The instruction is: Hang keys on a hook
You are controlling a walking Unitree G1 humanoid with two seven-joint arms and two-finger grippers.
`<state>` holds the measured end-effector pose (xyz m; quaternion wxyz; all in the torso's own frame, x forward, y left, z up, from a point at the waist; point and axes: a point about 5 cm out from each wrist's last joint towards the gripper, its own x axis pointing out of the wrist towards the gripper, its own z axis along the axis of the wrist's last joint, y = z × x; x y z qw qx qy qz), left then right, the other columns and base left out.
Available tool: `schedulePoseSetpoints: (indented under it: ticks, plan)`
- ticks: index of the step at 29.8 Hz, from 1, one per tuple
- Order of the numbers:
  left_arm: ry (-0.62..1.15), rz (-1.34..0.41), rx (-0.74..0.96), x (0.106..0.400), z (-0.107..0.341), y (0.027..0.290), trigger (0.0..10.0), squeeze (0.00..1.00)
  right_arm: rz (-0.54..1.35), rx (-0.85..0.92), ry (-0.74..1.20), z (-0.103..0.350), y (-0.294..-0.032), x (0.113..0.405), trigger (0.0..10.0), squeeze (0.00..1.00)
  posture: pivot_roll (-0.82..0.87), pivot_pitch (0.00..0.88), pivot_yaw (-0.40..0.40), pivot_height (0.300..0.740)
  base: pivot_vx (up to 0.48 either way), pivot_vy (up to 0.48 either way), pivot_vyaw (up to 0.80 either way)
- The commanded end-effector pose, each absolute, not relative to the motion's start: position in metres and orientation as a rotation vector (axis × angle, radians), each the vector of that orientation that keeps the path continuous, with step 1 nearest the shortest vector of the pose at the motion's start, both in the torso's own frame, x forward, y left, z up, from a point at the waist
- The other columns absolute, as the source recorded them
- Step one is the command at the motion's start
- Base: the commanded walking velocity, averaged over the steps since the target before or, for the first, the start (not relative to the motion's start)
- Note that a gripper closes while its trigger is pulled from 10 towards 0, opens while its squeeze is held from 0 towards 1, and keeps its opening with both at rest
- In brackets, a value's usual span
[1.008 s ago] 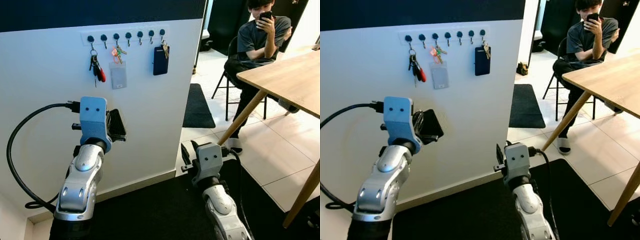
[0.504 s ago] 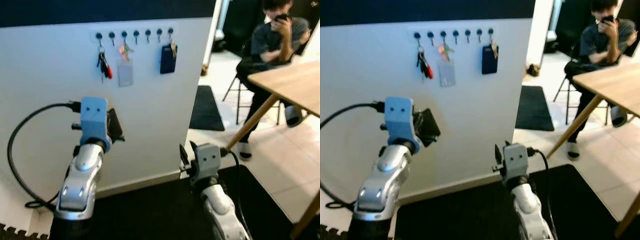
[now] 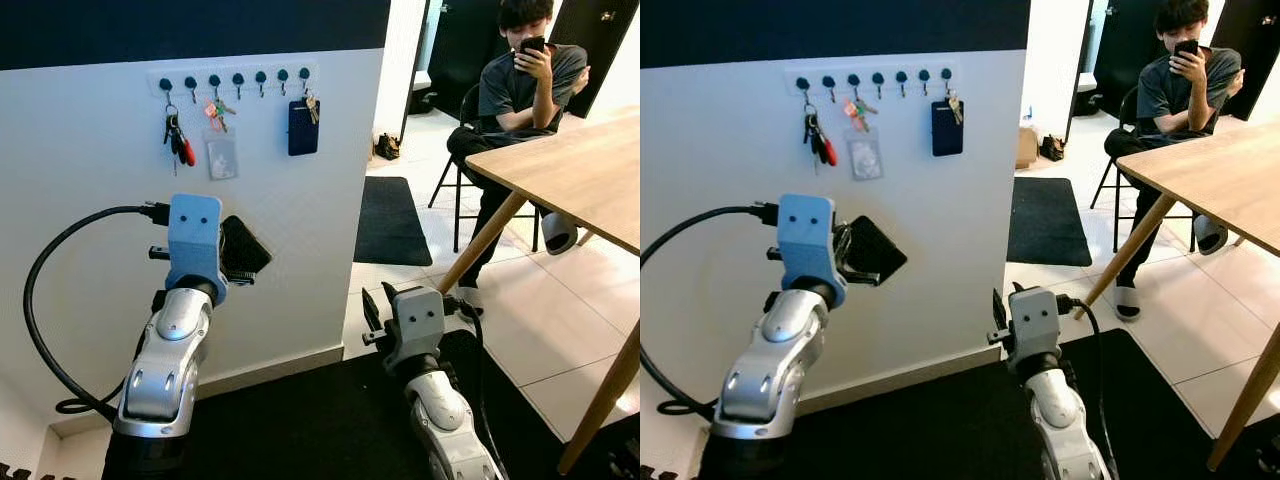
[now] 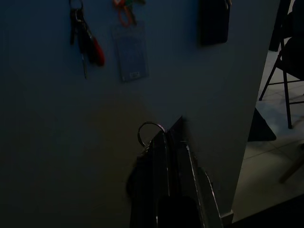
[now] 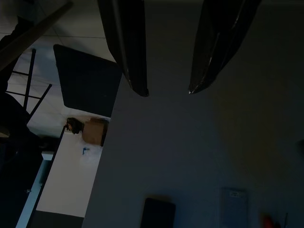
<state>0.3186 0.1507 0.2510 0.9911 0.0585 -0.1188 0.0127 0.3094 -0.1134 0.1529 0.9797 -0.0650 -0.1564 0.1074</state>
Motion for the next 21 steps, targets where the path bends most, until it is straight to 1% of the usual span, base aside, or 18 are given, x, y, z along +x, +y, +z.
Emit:
schedulePoseSetpoints:
  ticks: [1, 6, 9, 13, 14, 16, 20, 21]
  plan:
    - [-0.239, 0.030, 0.148, 0.318, 0.250, 0.154, 10.0, 0.00, 0.222, -0.136, -0.302, 0.149, -0.112, 0.308, 10.0, 0.00, 0.08, 0.130, 0.020, 0.740, 0.000, 0.000, 0.00]
    - [-0.237, 0.017, 0.145, 0.318, 0.250, 0.152, 10.0, 0.00, 0.224, -0.136, -0.305, 0.150, -0.111, 0.308, 10.0, 0.00, 0.08, 0.131, 0.021, 0.740, 0.000, 0.000, 0.00]
    - [-0.238, -0.024, 0.056, 0.316, 0.255, 0.144, 10.0, 0.00, 0.237, -0.116, -0.356, 0.165, -0.106, 0.307, 10.0, 0.00, 0.08, 0.147, 0.023, 0.740, 0.000, 0.000, 0.00]
    - [-0.258, -0.051, 0.049, 0.316, 0.259, 0.139, 10.0, 0.00, 0.234, -0.103, -0.376, 0.172, -0.106, 0.308, 10.0, 0.00, 0.09, 0.164, 0.022, 0.740, 0.000, 0.000, 0.00]
    - [-0.263, -0.062, 0.049, 0.316, 0.260, 0.136, 10.0, 0.00, 0.233, -0.099, -0.384, 0.175, -0.106, 0.308, 10.0, 0.00, 0.09, 0.164, 0.022, 0.740, 0.000, 0.000, 0.00]
    - [-0.224, -0.115, 0.062, 0.319, 0.253, 0.122, 10.0, 0.00, 0.233, -0.088, -0.414, 0.185, -0.104, 0.309, 10.0, 0.00, 0.09, 0.180, 0.029, 0.740, 0.000, 0.000, 0.00]
    - [-0.201, -0.161, 0.064, 0.319, 0.249, 0.112, 10.0, 0.00, 0.233, -0.084, -0.434, 0.191, -0.103, 0.309, 10.0, 0.00, 0.09, 0.183, 0.038, 0.740, 0.000, 0.000, 0.00]
    - [-0.201, -0.204, 0.054, 0.318, 0.249, 0.107, 10.0, 0.00, 0.230, -0.084, -0.443, 0.194, -0.103, 0.308, 10.0, 0.00, 0.09, 0.186, 0.045, 0.740, 0.000, 0.000, 0.00]
